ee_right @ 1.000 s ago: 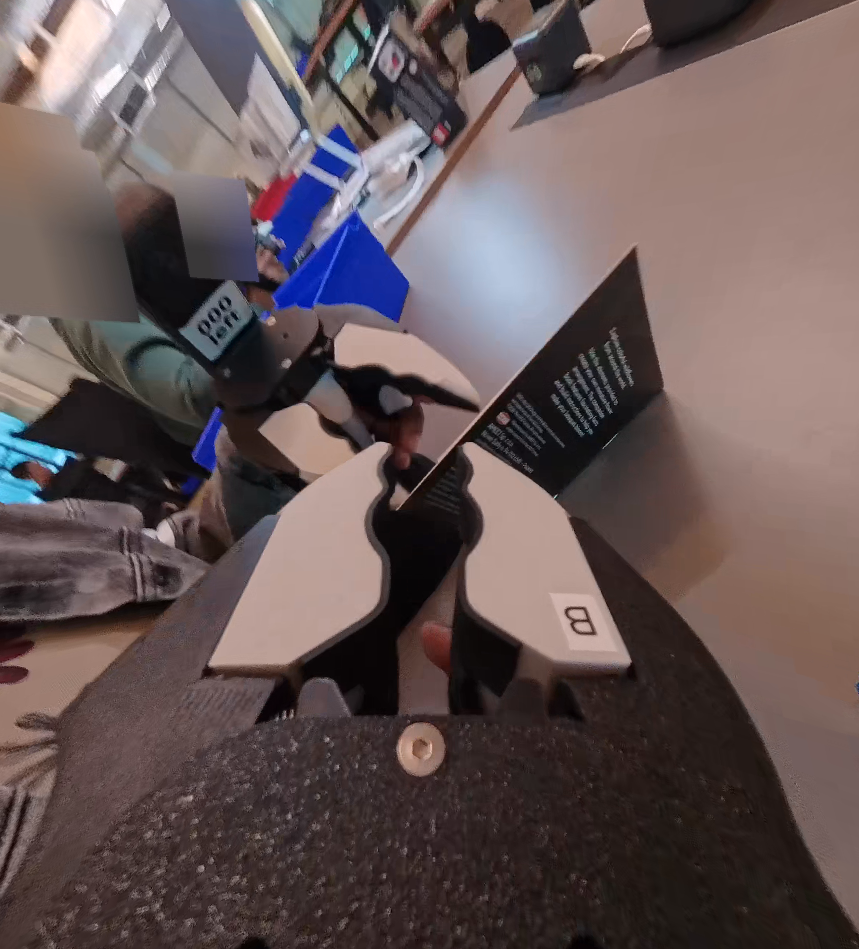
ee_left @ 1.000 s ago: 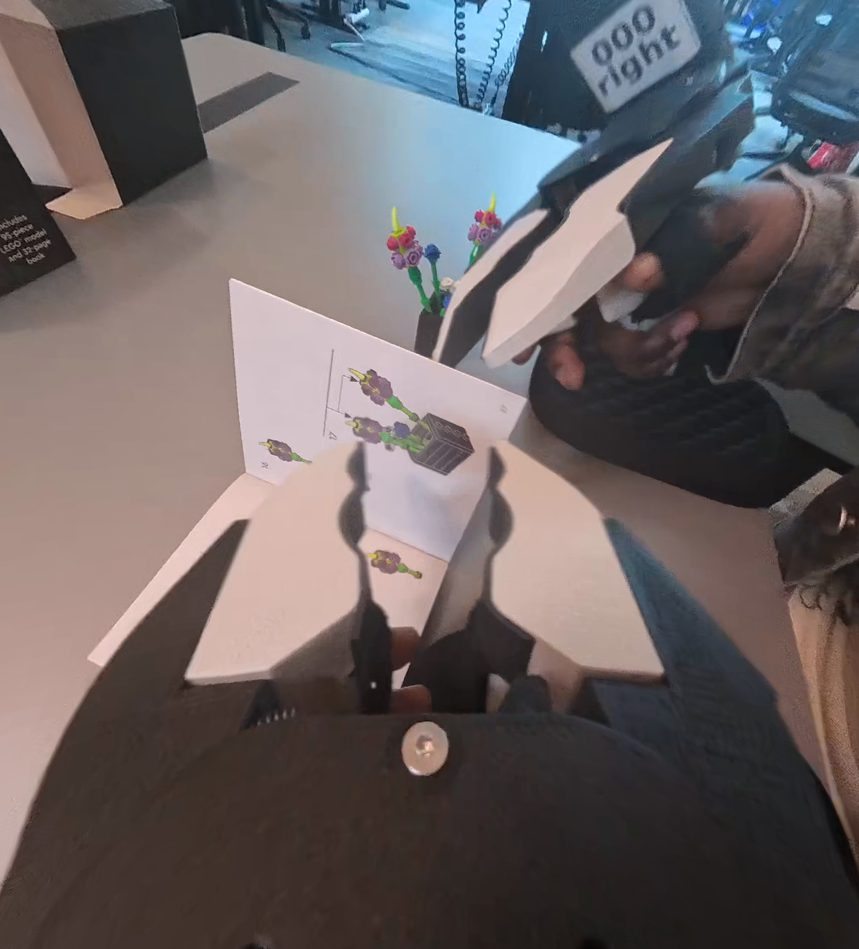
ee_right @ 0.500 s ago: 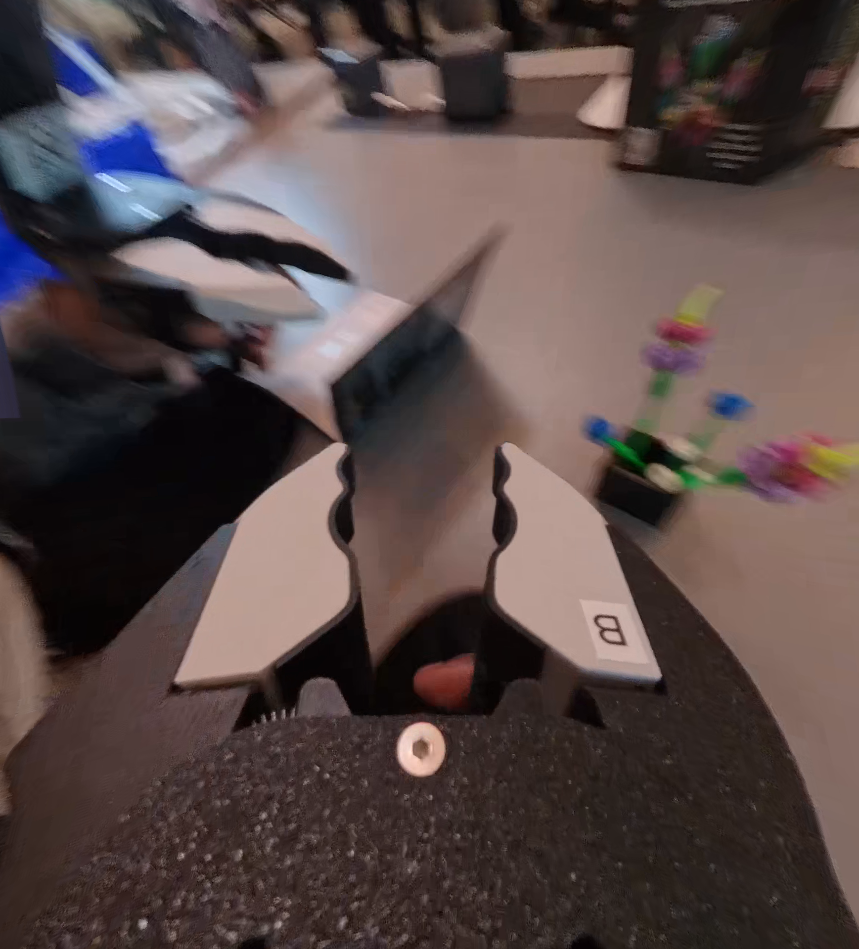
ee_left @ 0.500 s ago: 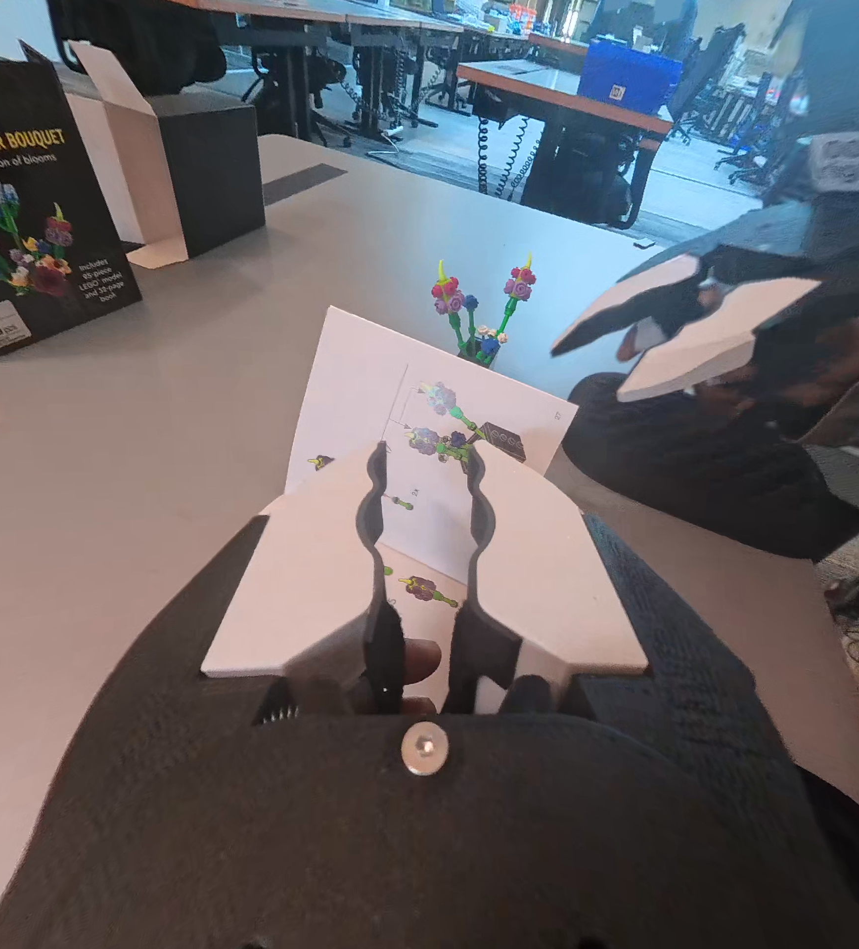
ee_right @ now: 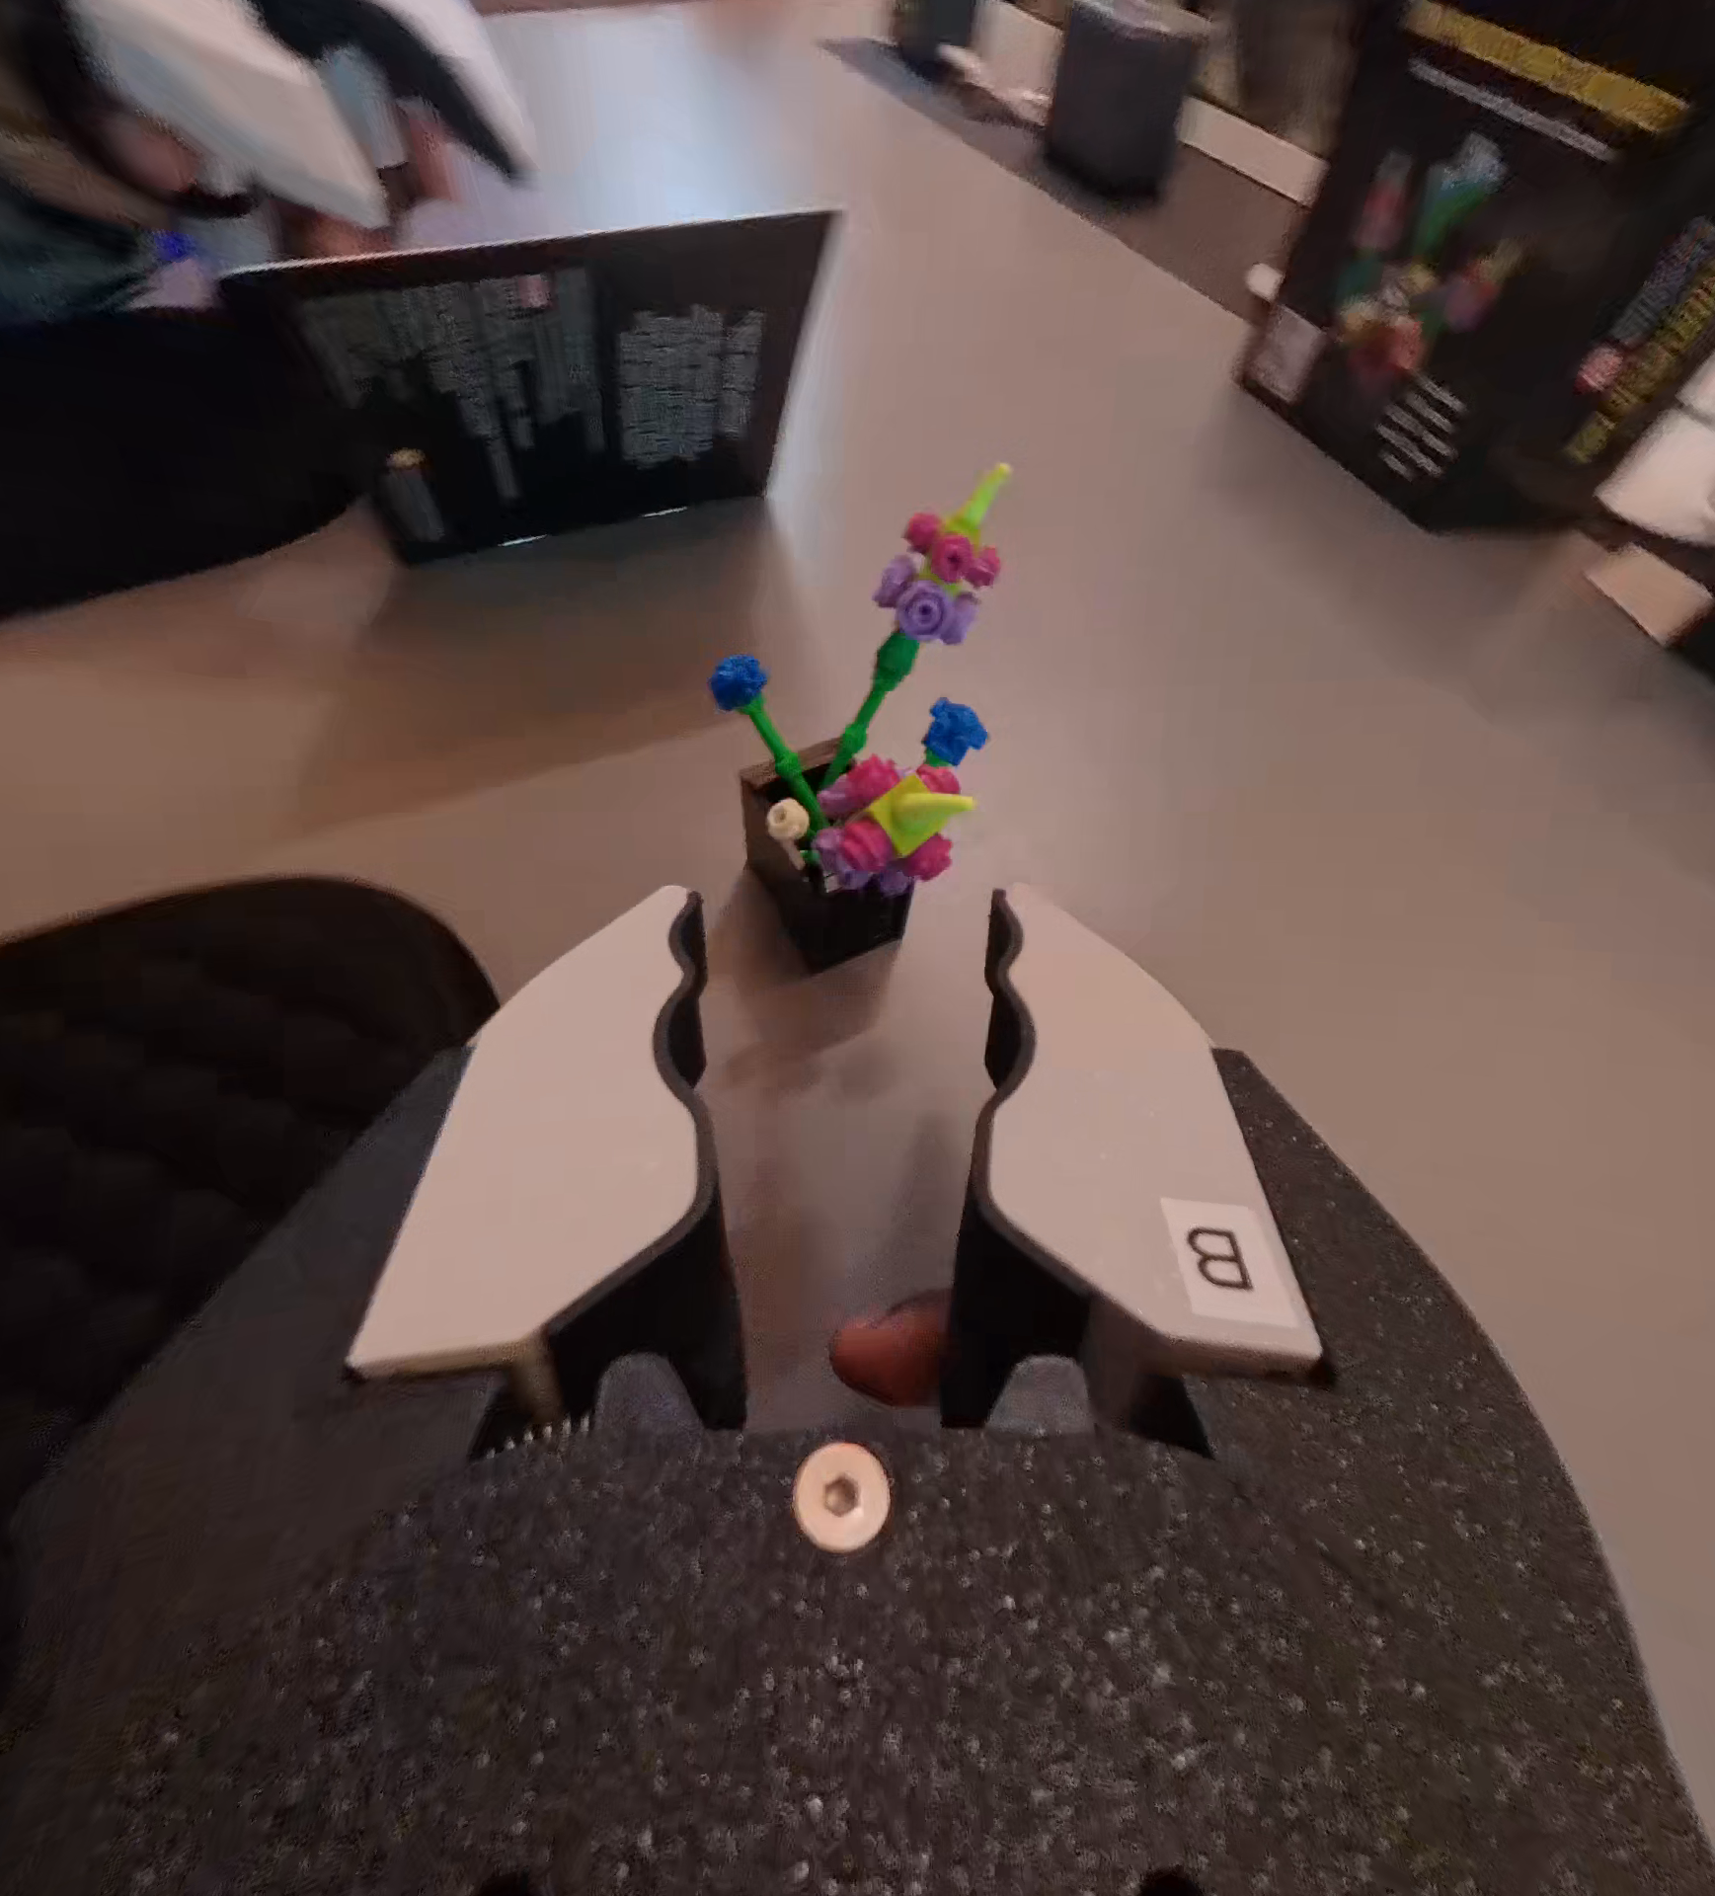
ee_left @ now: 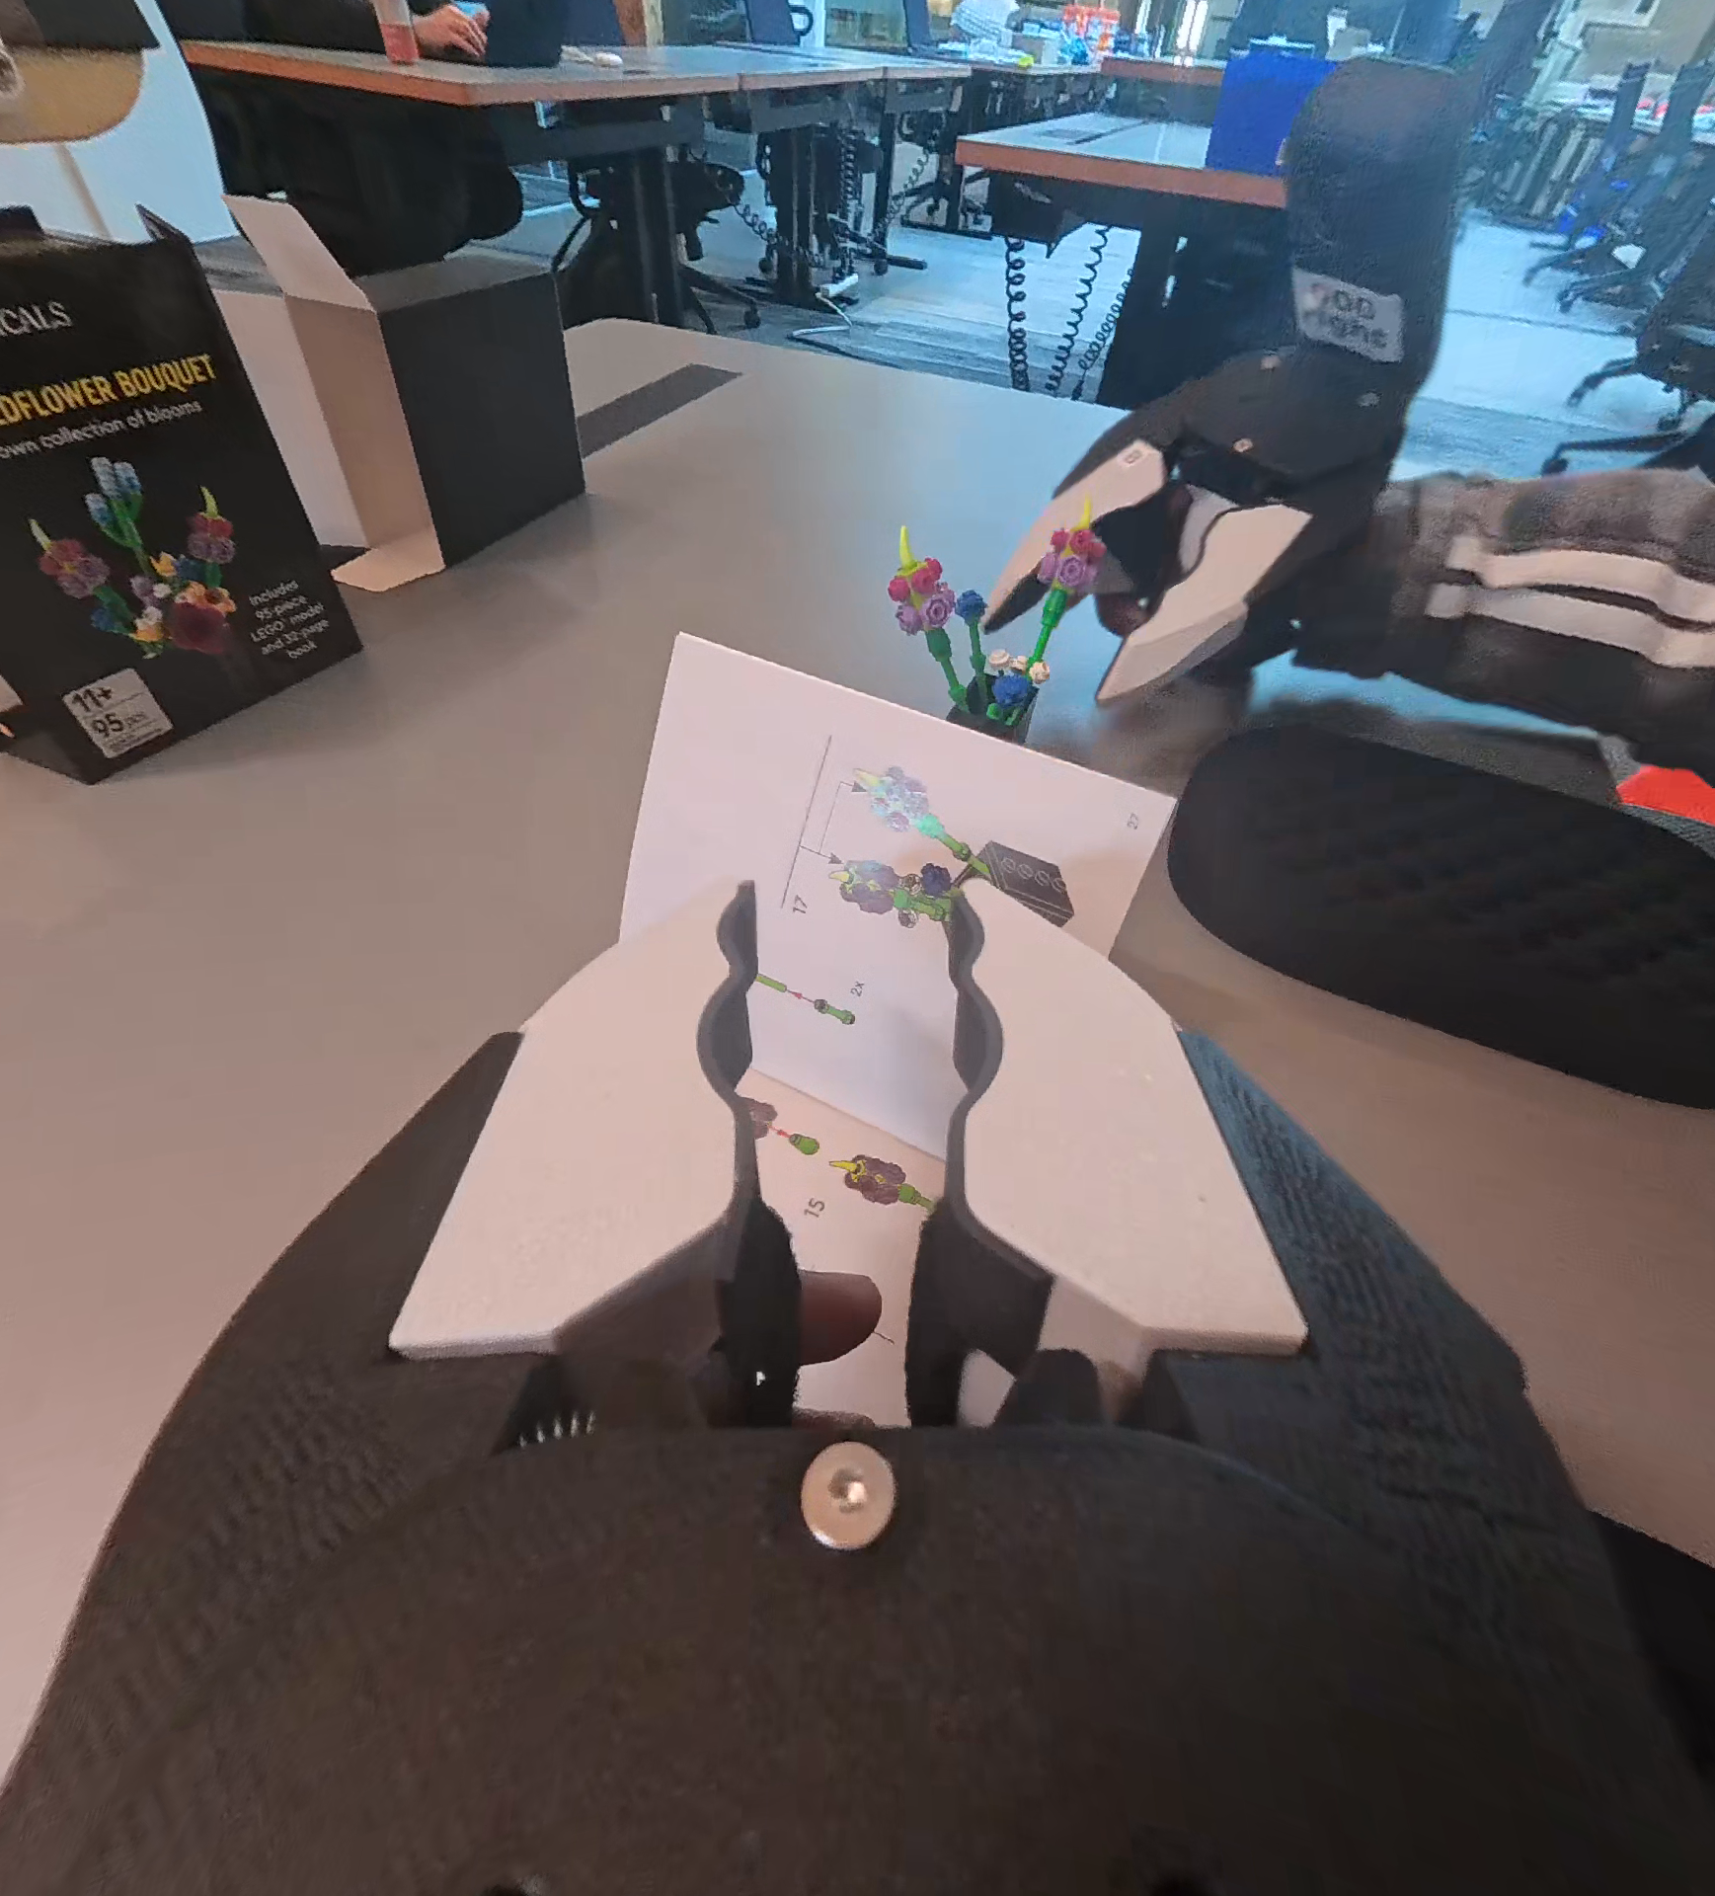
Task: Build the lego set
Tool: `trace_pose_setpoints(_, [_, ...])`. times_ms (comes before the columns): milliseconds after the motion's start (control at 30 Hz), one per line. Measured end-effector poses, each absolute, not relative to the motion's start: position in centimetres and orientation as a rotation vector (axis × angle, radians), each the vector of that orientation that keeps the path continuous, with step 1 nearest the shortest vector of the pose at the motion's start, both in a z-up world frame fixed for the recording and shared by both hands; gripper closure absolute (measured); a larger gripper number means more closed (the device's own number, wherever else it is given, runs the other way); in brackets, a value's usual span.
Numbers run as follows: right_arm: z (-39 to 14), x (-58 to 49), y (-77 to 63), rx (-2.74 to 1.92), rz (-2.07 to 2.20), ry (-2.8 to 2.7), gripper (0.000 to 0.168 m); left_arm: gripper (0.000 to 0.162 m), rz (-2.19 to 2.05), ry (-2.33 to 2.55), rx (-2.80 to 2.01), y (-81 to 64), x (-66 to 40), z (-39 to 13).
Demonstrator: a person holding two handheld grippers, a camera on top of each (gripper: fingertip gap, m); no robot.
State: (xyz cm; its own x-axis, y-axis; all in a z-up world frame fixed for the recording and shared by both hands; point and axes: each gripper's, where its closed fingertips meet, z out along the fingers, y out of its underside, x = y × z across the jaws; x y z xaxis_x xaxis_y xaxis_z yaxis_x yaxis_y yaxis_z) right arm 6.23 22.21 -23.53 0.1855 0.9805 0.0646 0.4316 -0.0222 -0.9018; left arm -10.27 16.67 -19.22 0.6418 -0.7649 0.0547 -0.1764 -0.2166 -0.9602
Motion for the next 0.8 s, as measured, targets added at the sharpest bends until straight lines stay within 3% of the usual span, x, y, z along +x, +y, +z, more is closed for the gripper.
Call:
trace_pose_setpoints(233, [-24.6,5.0,22.2,-1.415,0.946,-1.740,0.118,0.126,-0.555,0.731,-1.757,15.9,-11.0,-18.7])
trace_pose_setpoints(400, [-25.1,4.0,22.3,-1.340,0.923,-1.834,0.141,0.126,-0.514,0.653,-1.757,15.5,-11.6,-18.3])
trace_pose_setpoints(800, [-25.1,6.5,27.9,-1.352,0.875,-1.808,0.141,0.126,-0.422,0.639,-1.821,15.8,-12.3,-19.0])
